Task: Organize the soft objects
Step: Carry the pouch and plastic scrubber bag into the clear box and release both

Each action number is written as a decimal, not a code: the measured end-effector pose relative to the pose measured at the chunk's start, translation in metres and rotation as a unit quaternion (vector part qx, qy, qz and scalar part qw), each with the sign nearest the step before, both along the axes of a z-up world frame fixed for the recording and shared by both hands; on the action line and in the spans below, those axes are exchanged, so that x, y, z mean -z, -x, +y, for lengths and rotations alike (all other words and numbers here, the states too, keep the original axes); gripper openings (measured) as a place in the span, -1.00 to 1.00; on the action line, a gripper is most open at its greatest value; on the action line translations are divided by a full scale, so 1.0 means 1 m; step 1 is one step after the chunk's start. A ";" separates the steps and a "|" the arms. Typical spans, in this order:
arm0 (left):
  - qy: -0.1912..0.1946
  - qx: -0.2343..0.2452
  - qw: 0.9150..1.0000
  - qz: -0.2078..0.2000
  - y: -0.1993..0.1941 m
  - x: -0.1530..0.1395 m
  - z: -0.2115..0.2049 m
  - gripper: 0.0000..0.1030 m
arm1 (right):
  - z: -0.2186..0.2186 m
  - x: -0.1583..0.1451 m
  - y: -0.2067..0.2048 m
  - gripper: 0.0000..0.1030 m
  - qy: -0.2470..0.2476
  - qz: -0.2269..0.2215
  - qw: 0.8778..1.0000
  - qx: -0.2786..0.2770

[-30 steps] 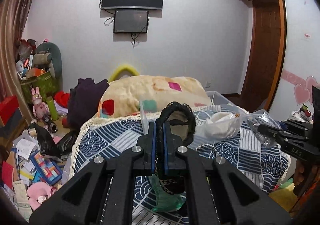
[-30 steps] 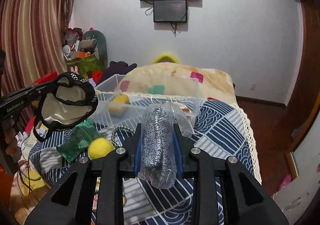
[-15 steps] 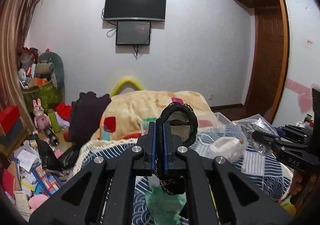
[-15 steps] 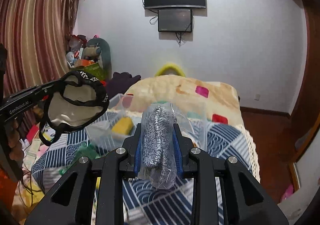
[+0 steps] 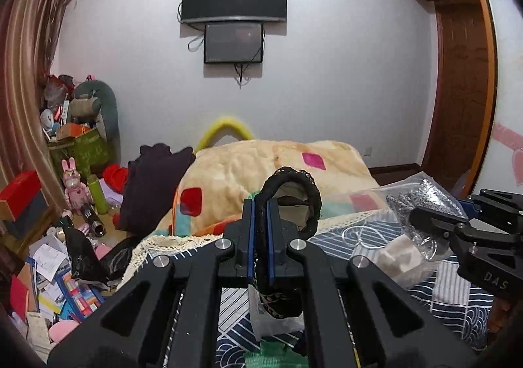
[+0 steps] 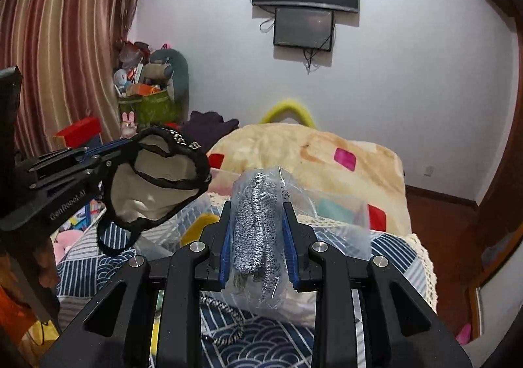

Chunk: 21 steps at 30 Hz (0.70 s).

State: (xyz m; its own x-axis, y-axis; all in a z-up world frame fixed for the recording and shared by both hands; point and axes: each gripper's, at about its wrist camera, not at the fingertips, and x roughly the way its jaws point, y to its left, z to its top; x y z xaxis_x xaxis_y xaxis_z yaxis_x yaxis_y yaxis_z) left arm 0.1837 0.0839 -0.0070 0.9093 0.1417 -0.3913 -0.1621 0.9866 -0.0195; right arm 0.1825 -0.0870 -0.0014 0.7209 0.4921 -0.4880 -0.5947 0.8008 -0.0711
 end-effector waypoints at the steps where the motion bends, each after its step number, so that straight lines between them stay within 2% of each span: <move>1: 0.001 -0.001 1.000 0.005 -0.003 0.003 0.000 -0.90 | 0.002 0.002 -0.004 -0.52 0.003 0.005 1.000 -0.001; 13: -0.021 0.011 0.998 0.066 -0.032 0.034 -0.005 -0.90 | 0.017 0.029 -0.039 -0.52 0.035 0.068 0.997 -0.003; 21: -0.026 0.019 0.995 0.090 -0.036 0.042 -0.007 -0.89 | 0.024 0.043 -0.048 -0.52 0.064 0.082 0.995 0.005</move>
State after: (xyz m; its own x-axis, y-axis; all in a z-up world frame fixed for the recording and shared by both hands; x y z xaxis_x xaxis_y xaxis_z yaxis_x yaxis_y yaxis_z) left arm 0.2193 0.0771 -0.0493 0.8298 0.1334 -0.5419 -0.1217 0.9909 0.0575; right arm 0.2304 -0.0634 -0.0449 0.6309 0.4117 -0.6576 -0.5984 0.7977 -0.0747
